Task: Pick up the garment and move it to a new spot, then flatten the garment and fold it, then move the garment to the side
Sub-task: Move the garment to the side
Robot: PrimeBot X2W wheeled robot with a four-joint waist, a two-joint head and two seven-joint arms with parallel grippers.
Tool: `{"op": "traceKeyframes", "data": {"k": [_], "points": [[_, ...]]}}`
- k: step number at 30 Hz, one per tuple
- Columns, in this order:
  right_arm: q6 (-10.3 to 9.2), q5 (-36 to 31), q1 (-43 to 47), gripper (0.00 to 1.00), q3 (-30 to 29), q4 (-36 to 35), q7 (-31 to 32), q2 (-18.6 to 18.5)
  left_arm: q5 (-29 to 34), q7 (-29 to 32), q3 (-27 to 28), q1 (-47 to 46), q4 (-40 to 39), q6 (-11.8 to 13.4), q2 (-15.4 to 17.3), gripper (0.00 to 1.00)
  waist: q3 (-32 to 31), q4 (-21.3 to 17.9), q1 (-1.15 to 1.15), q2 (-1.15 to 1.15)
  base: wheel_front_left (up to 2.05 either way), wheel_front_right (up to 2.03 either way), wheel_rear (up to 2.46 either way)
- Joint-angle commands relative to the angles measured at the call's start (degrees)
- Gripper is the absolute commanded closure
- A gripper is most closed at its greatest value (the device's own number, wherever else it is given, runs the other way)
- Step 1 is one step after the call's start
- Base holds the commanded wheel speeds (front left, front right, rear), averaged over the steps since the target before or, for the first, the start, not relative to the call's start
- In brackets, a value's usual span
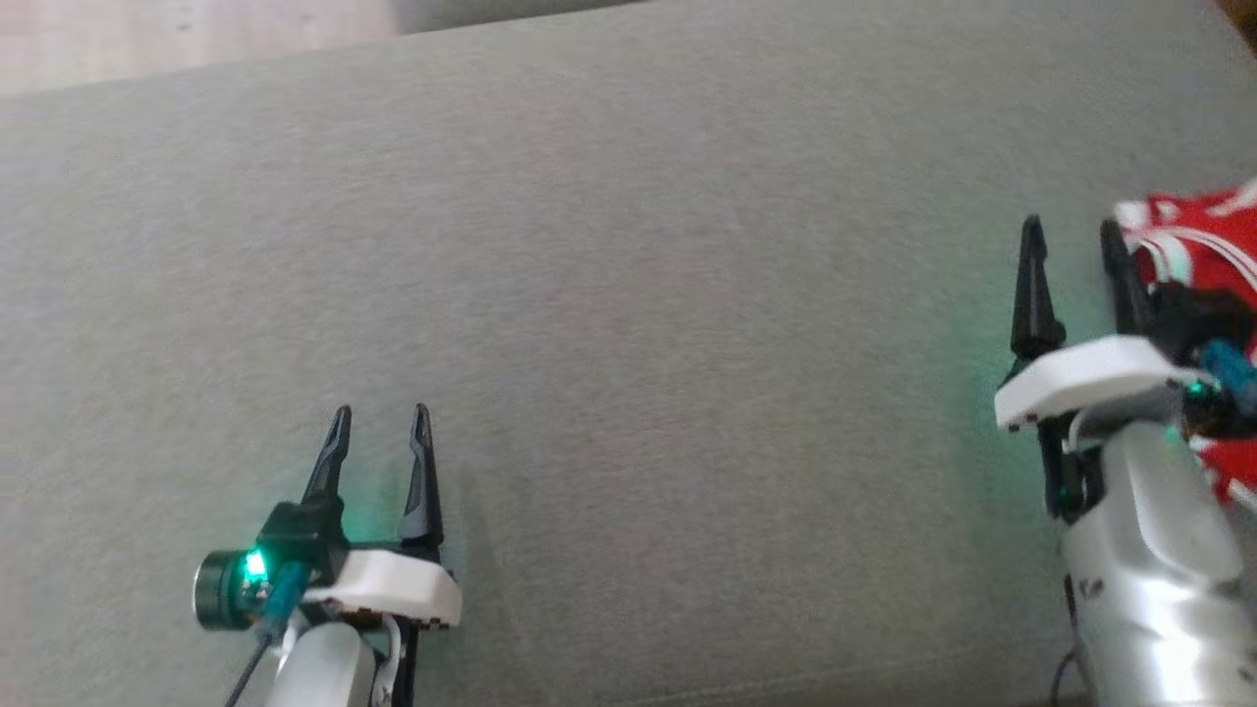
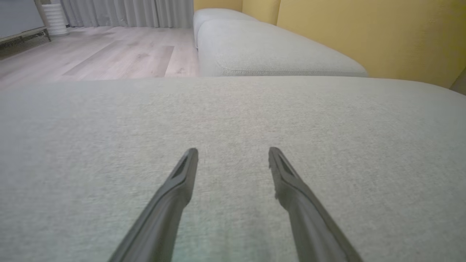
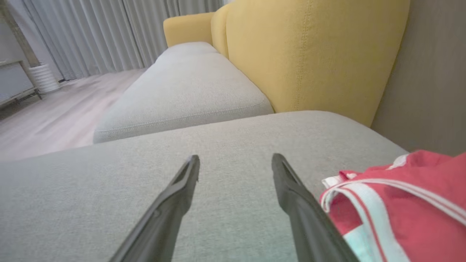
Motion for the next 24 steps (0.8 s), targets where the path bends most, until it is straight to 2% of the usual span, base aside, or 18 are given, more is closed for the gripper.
{"op": "traceKeyframes", "data": {"k": [1, 6, 10, 16, 24], "points": [[-0.04, 1.35, 1.06, 0.0, 1.91, -3.3, -0.61, 0.42, -0.39, -0.46, 2.02, 0.41, -1.88, 0.67, 0.3, 0.0, -1.59, 4.48, 0.0, 0.0, 0.0, 0.0, 0.0], [-0.04, 3.94, 6.41, 0.0, 4.4, -5.75, -0.62, 0.85, -1.11, -0.46, 1.96, 1.19, -1.97, 1.67, 0.3, 0.0, -2.19, 8.32, 0.0, 0.0, 0.0, 0.0, 0.0], [-0.04, 7.12, 8.95, 0.0, 7.6, -6.72, -0.62, 0.88, -1.29, -0.46, 2.16, 1.99, -2.63, 2.44, 0.3, 0.0, -2.71, 9.97, 0.0, 0.0, 0.0, 0.0, 0.0], [-0.04, 8.76, 10.95, 0.0, 10.15, -7.31, -0.62, 0.9, -2.01, -0.46, 3.87, 3.08, -3.5, 2.35, 0.3, 0.0, -4.08, 10.83, 0.0, 0.0, 0.0, 0.0, 0.0], [-0.04, 10.18, 12.41, 0.0, 12.61, -7.87, -0.62, 0.9, -3.1, -0.46, 5.75, 4.32, -3.69, 0.77, 0.3, 0.0, -7.05, 10.02, 0.0, 0.0, 0.0, 0.0, 0.0]]}}
